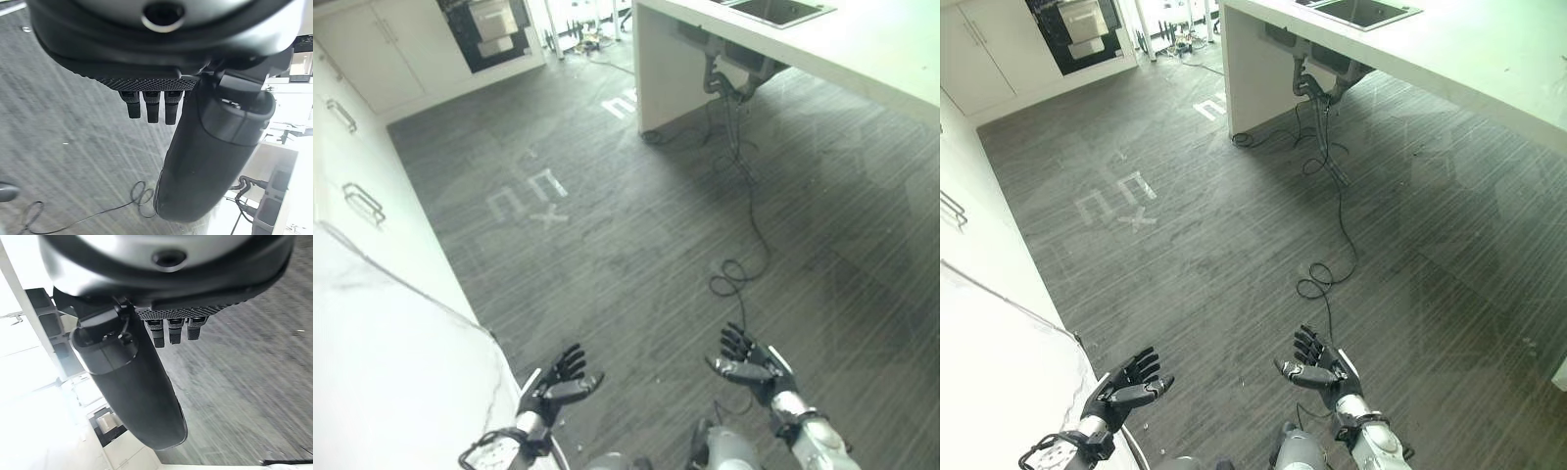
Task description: Place the dishes in the dishwasher.
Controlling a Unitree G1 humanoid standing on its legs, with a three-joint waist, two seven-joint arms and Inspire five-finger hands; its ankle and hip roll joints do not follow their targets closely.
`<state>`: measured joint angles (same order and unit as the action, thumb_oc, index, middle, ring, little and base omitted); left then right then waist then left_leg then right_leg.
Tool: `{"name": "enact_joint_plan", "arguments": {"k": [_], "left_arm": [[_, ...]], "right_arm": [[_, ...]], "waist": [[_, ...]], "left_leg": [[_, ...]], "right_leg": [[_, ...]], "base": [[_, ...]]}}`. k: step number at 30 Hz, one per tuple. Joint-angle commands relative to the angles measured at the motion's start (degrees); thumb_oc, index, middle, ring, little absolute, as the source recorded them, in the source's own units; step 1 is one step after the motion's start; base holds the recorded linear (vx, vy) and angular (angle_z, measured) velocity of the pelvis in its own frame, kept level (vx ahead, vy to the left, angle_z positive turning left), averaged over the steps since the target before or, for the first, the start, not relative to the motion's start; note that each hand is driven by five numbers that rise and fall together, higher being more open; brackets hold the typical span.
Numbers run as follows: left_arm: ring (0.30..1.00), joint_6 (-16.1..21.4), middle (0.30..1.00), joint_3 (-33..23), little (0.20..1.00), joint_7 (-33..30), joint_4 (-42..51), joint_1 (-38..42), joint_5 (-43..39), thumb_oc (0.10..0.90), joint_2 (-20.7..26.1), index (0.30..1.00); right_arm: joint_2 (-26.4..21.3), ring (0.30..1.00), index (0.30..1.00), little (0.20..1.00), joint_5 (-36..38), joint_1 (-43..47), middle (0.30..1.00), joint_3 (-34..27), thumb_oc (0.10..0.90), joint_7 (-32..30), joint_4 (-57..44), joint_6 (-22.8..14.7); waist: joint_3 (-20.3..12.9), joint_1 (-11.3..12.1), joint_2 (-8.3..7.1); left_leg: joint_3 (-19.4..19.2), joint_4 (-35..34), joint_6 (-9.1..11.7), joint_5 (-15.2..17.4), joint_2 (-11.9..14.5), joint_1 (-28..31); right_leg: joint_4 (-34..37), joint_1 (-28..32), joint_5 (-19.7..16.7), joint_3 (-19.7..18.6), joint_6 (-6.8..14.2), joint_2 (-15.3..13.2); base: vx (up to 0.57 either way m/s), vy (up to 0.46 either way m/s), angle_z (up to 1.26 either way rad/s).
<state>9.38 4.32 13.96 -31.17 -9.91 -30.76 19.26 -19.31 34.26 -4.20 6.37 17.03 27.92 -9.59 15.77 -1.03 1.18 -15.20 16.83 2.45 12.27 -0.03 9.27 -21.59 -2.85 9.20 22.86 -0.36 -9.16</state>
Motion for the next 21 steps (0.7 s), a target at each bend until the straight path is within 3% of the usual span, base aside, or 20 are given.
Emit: {"name": "enact_joint_plan", "arguments": {"k": [1,2,3,4,6,8,9,11,14,17,21], "left_arm": [[0.900,7.0,0.900,0.7,0.900,1.6,3.5,4.6,-1.2,0.800,0.8,0.900],[0.900,6.7,0.900,0.7,0.900,2.3,2.9,5.2,-0.9,0.800,0.8,0.900],[0.900,6.7,0.900,1.0,0.900,2.6,2.7,5.6,-0.4,0.800,0.7,0.900],[0.900,7.1,0.900,1.4,0.900,2.5,2.4,5.7,-0.1,0.800,0.6,0.900],[0.900,6.8,0.900,1.8,0.900,1.6,2.7,5.6,-0.6,0.800,0.8,0.900],[0.900,6.1,0.900,2.1,0.900,1.2,4.0,4.8,-1.1,0.800,1.1,0.900],[0.900,6.1,0.900,1.9,0.900,1.2,4.6,4.1,-0.9,0.800,1.1,0.900],[0.900,5.8,0.900,1.4,0.900,1.0,5.4,2.8,-0.8,0.800,1.0,0.900],[0.900,5.1,0.900,0.0,0.900,2.0,4.8,1.2,0.5,0.800,0.7,0.900],[0.900,5.0,0.900,-1.0,0.900,2.5,3.9,1.1,-0.2,0.800,0.6,0.900],[0.900,4.9,0.900,-1.8,0.900,3.0,3.3,1.6,1.6,0.800,1.2,0.900]], "right_arm": [[-3.6,0.900,0.900,0.900,1.2,3.9,0.900,-1.8,0.800,3.4,-1.3,-5.7],[-4.0,0.900,0.900,0.900,1.3,4.3,0.900,-1.9,0.800,3.6,-0.3,-5.9],[-4.2,0.900,0.900,0.900,1.9,4.6,0.900,-2.0,0.800,3.6,0.3,-6.2],[-4.2,0.900,0.900,0.900,2.3,5.3,0.900,-1.8,0.800,3.9,1.1,-6.7],[-3.7,0.900,0.900,0.900,1.6,5.5,0.900,-2.0,0.800,3.0,0.3,-6.0],[-3.8,0.900,0.900,0.900,1.5,4.8,0.900,-2.1,0.800,2.1,-0.5,-4.9],[-3.6,0.900,0.900,0.900,1.3,4.5,0.900,-1.8,0.800,2.2,-0.4,-4.9],[-3.3,0.900,0.900,0.900,0.5,4.0,0.900,-1.1,0.800,2.6,-0.2,-5.1],[-3.1,0.900,0.900,0.900,-0.2,2.9,0.900,-0.4,0.800,3.1,-0.3,-4.9],[-2.7,0.900,0.900,0.900,-1.0,2.3,0.900,0.1,0.800,2.4,-0.5,-4.6],[-1.5,0.900,0.900,0.900,-0.3,2.0,0.900,-0.6,0.800,2.0,0.6,-4.0]], "waist": [[-3.7,1.5,-2.41],[-3.2,1.9,-2.55],[-2.8,2.4,-2.38],[-2.4,3.3,-2.72],[-2.0,3.0,-2.62],[-1.7,3.4,-1.36],[-1.7,3.8,-0.14],[-1.9,4.8,1.54],[-2.0,5.8,2.53],[-2.5,5.7,2.41],[-3.3,6.4,1.57]], "left_leg": [[-0.9,28.8,3.8,-6.9,6.0,-10.6],[-1.2,34.4,4.2,-7.9,8.4,-14.7],[-0.4,33.3,3.5,-7.0,7.4,-16.8],[-0.4,25.4,0.8,-6.7,3.3,-17.7],[-2.8,13.0,0.0,-7.0,3.8,-14.9],[-1.2,0.4,0.9,-9.5,3.3,-15.0],[0.9,0.4,1.5,-8.6,4.6,-17.4],[4.8,0.4,3.0,-9.8,7.1,-21.6],[6.1,0.4,4.1,-12.5,10.6,-25.0],[4.4,0.4,3.1,-11.2,10.2,-23.2],[3.7,0.4,-0.2,-7.7,6.3,-20.0]], "right_leg": [[4.4,0.3,1.7,-2.0,1.8,-1.1],[4.4,1.3,2.7,-1.2,0.8,-0.9],[4.4,1.9,2.8,-1.2,1.0,-0.6],[4.4,1.7,1.7,-2.1,1.7,-1.1],[4.4,1.9,2.5,-3.3,2.6,-0.8],[4.4,2.7,3.2,-5.0,3.6,0.0],[4.4,3.1,3.7,-5.5,4.0,1.1],[4.4,3.5,4.4,-6.6,4.5,2.5],[4.4,5.4,5.5,-6.4,4.6,3.0],[4.4,7.5,6.3,-5.3,4.7,2.8],[4.4,12.0,6.9,-5.0,4.7,2.8]], "base": [[0.30,-0.318,-0.33],[0.30,-0.202,-0.53],[0.24,-0.067,-0.66],[0.25,0.081,-0.46],[0.29,0.138,-0.44],[0.33,0.232,-0.64],[0.35,0.248,-0.54],[0.28,0.175,-0.94],[0.43,0.217,0.02],[0.41,0.267,-0.02],[0.42,0.270,0.06]]}}
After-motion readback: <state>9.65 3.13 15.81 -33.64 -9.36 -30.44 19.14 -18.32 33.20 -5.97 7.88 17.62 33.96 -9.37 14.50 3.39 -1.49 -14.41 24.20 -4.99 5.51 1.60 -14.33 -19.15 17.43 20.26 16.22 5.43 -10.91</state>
